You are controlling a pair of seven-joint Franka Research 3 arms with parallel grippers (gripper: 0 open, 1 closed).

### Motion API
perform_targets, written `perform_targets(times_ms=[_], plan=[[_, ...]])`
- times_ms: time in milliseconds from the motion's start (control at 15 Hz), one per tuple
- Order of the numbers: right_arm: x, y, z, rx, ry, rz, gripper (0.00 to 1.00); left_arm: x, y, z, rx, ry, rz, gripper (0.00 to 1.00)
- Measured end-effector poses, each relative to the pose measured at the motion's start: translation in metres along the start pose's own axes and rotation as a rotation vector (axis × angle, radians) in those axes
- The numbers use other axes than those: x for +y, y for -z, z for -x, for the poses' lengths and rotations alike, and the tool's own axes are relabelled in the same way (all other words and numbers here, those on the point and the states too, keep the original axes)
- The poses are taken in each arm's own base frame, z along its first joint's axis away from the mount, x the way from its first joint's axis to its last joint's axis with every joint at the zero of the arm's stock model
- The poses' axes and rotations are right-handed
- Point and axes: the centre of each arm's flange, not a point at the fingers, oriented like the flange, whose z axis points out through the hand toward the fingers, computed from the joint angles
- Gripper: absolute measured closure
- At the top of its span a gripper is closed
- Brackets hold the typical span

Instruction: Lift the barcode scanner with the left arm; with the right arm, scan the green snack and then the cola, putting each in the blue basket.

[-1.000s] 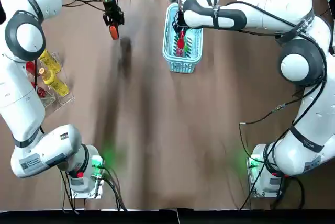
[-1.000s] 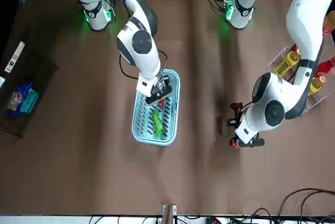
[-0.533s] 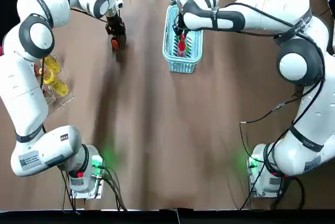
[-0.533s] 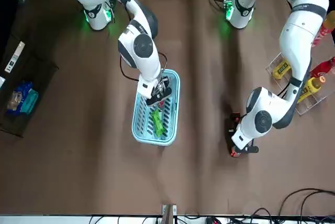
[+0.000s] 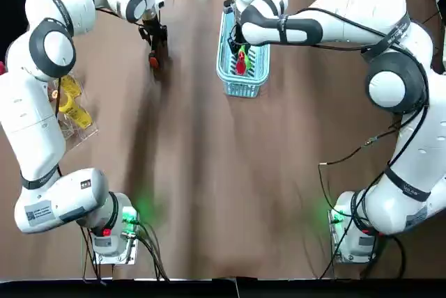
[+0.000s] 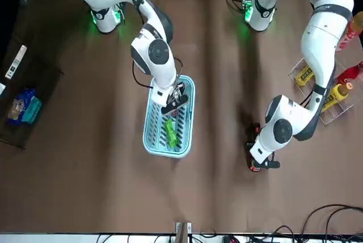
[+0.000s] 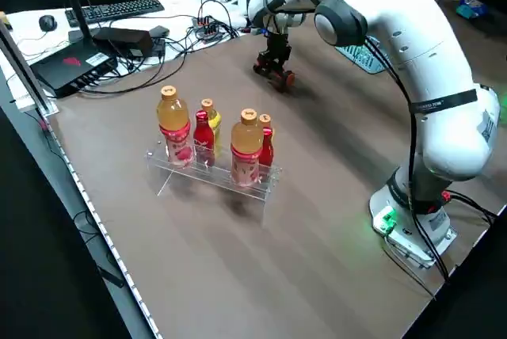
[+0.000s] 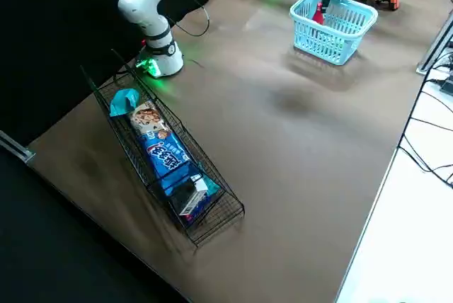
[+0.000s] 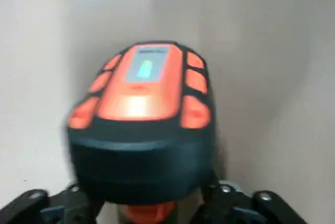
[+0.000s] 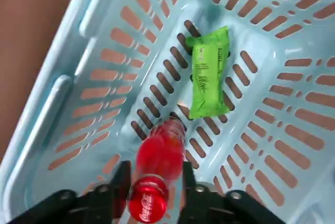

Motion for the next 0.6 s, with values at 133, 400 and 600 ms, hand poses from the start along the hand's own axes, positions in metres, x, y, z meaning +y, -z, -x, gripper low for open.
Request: perform_targets(times_ms=[133,400,600], plan=[[-0.002,0.000,0.001,0.000,0.001,0.001,0.29,-0.004,0.014,-0.004,0.024,0.005,-0.007,0.05],[0.011,0.016,-0.005,0.007,-0.035,0.014,0.00,-0.015,0.058,-0.006,0.044,0.010,-0.061,0.00],[0.051,0.064,-0.013,0.036,-0.117,0.044,0.00,-0.026,0.099,0.000,0.022,0.006,-0.136,0.00]])
